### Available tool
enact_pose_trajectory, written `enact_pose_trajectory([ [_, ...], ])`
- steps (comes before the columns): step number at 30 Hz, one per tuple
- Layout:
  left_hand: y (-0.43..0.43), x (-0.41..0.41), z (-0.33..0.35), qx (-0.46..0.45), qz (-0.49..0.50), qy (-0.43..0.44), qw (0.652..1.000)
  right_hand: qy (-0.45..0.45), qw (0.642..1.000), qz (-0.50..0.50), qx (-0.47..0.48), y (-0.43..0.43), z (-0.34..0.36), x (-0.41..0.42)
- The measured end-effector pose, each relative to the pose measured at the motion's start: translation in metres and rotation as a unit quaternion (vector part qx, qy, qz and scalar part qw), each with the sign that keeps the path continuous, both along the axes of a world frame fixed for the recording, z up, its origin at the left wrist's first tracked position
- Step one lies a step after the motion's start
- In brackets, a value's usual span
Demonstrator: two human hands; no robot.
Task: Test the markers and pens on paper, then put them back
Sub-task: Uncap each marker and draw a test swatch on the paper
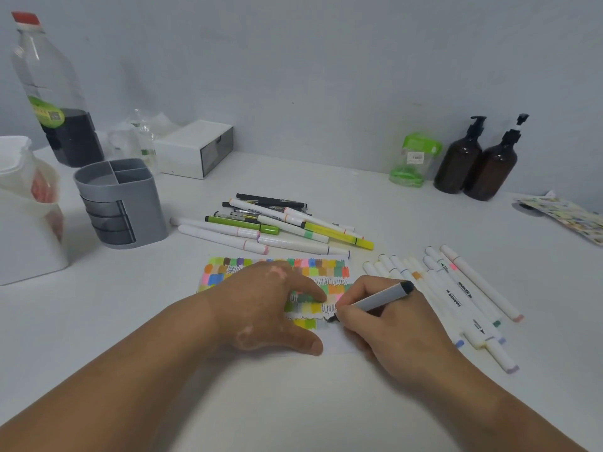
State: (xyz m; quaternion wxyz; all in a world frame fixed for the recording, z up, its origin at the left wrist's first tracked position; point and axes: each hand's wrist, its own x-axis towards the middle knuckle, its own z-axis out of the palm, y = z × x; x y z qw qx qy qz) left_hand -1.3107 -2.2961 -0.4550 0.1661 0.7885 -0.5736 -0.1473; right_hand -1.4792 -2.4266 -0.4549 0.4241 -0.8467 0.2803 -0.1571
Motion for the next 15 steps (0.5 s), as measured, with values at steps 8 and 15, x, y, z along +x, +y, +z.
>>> enact_pose_trajectory([
  [8,0.0,0.0,0.0,0.014,0.006,0.002,1.0,0.004,1.0,0.003,-0.013,-0.001,-0.001,0.0],
  [15,0.005,0.007,0.003,-0.061,0.053,0.03,0.996,-0.187,0.973,-0.066,0.12,-0.016,0.011,-0.005],
])
